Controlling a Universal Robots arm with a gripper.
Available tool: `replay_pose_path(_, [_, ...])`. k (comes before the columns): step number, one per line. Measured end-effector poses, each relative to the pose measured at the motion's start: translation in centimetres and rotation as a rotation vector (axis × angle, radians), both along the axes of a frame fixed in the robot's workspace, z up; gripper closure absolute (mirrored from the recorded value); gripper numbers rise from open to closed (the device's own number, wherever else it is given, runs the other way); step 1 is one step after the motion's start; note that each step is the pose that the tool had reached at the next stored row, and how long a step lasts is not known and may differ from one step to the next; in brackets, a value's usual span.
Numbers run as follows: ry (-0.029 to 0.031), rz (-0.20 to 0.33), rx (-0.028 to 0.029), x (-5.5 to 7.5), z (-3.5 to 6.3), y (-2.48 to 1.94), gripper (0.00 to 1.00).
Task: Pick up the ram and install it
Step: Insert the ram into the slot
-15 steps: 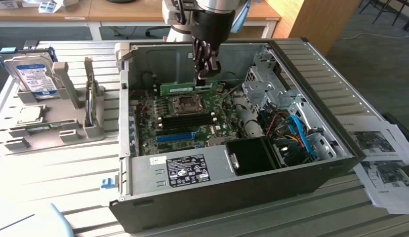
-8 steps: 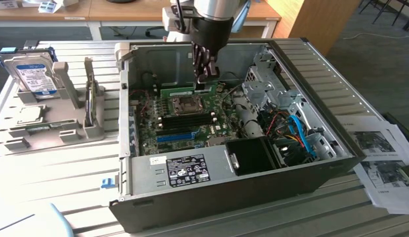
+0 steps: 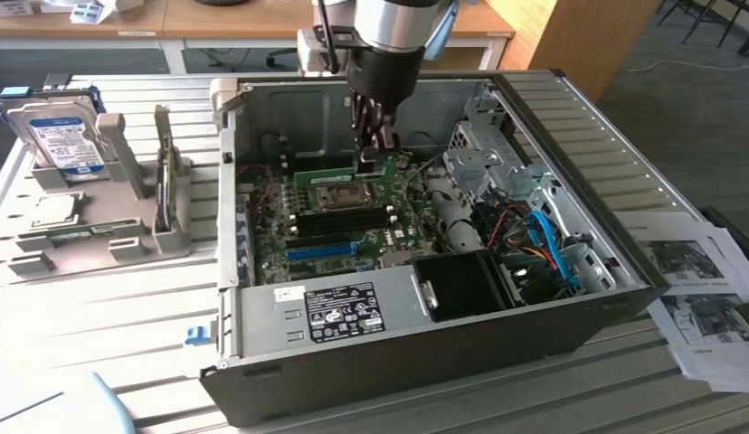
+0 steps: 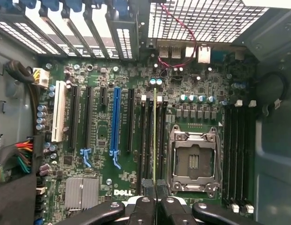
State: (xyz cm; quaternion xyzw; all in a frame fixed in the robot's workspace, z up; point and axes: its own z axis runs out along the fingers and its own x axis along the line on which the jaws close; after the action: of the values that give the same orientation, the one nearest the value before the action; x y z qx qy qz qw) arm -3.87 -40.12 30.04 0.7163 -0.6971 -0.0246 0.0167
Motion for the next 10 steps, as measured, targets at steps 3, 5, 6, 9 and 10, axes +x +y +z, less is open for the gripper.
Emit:
replay_pose_path(3, [0.0,0.0,0.0001,0.0,-0.54,0.0,0.89])
replay_pose_path(5, [0.0001,0.0,0.0003,0.0,-0.89,0.0,0.89])
replay_pose_path(6, [0.0001,0.0,0.0004,0.0,-1.08,0.0,0.89])
replay_pose_path(9, [0.0,0.0,0.0006,0.0,-1.56,0.0,0.89])
replay_pose_path(10, [0.0,0.0,0.0007,0.0,-1.72,0.0,0.89])
